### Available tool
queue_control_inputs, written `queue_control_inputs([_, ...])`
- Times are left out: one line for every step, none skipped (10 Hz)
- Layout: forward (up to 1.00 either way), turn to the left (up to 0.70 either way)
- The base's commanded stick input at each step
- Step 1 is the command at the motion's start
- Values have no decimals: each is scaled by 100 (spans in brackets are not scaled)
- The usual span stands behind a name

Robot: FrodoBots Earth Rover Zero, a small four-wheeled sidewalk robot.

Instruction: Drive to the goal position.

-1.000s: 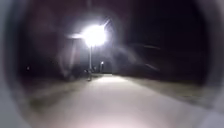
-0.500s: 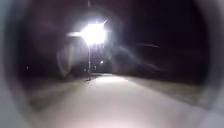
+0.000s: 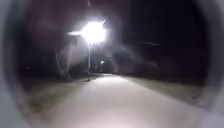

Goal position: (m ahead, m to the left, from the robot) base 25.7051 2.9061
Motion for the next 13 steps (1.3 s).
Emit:
queue_control_inputs([70,0])
queue_control_inputs([70,0])
queue_control_inputs([70,0])
queue_control_inputs([70,0])
queue_control_inputs([70,0])
queue_control_inputs([70,0])
queue_control_inputs([70,0])
queue_control_inputs([70,0])
queue_control_inputs([70,0])
queue_control_inputs([70,0])
queue_control_inputs([70,0])
queue_control_inputs([70,8])
queue_control_inputs([70,14])
